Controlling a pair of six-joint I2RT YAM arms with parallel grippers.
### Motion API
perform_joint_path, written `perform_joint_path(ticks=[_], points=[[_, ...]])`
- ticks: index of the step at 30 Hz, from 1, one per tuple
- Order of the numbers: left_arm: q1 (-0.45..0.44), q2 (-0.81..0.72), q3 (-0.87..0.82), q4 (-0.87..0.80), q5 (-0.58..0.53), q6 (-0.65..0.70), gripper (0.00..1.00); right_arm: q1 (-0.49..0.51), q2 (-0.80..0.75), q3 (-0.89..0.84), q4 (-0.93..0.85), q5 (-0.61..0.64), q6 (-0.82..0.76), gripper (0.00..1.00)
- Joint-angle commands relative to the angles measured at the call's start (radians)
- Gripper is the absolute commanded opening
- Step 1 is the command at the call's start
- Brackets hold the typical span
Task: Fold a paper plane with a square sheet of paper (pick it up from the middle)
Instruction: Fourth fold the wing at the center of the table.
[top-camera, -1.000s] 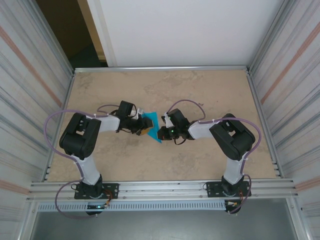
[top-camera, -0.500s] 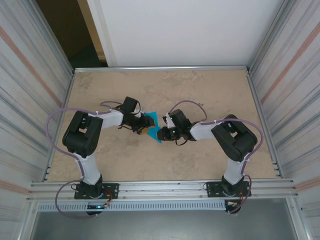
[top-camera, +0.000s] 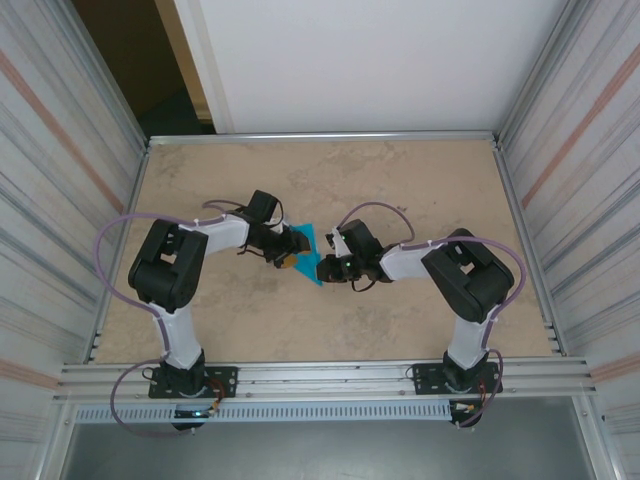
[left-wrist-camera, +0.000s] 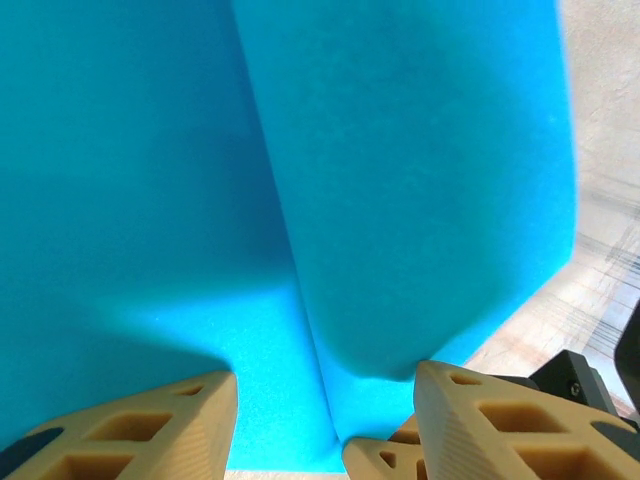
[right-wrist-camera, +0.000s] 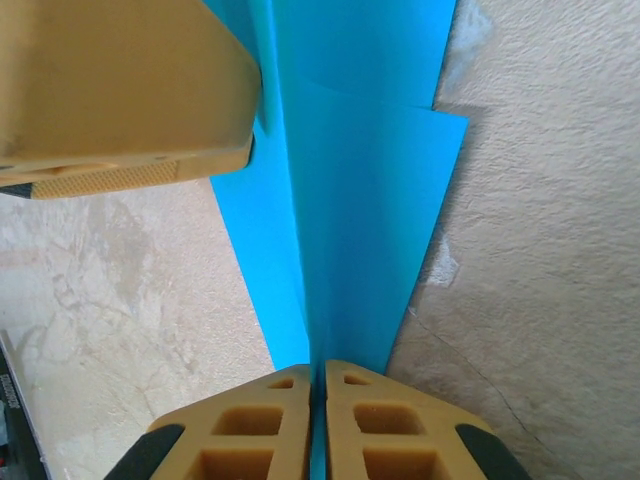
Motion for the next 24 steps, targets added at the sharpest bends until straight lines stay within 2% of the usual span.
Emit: perform_joint_path(ticks=[1, 3, 10, 15, 24], points=[[-0.008, 0.093, -0.056, -0.129, -0.139, 0.017, 0.51, -0.005, 0.025, -0.002, 0.005, -0.037, -0.002, 0.09], [-0.008, 0.093, -0.058, -0.126, -0.139, 0.019, 0.51, -0.007, 0.023, 0.004, -0.003, -0.035, -0.006, 0.09], [-0.009, 0.096, -0.059, -0.125, -0.136, 0.022, 0.51, -0.025, -0.103, -0.006, -0.043, 0.048, 0.01, 0.3], [-0.009, 0.095, -0.059, -0.122, -0.132, 0.022, 0.5, -0.032, -0.127, -0.01, -0.068, 0.116, 0.011, 0.31], [-0.008, 0.097, -0.057, -0.116, -0.119, 0.023, 0.5, -0.013, -0.013, 0.074, -0.076, 0.065, -0.005, 0.29]])
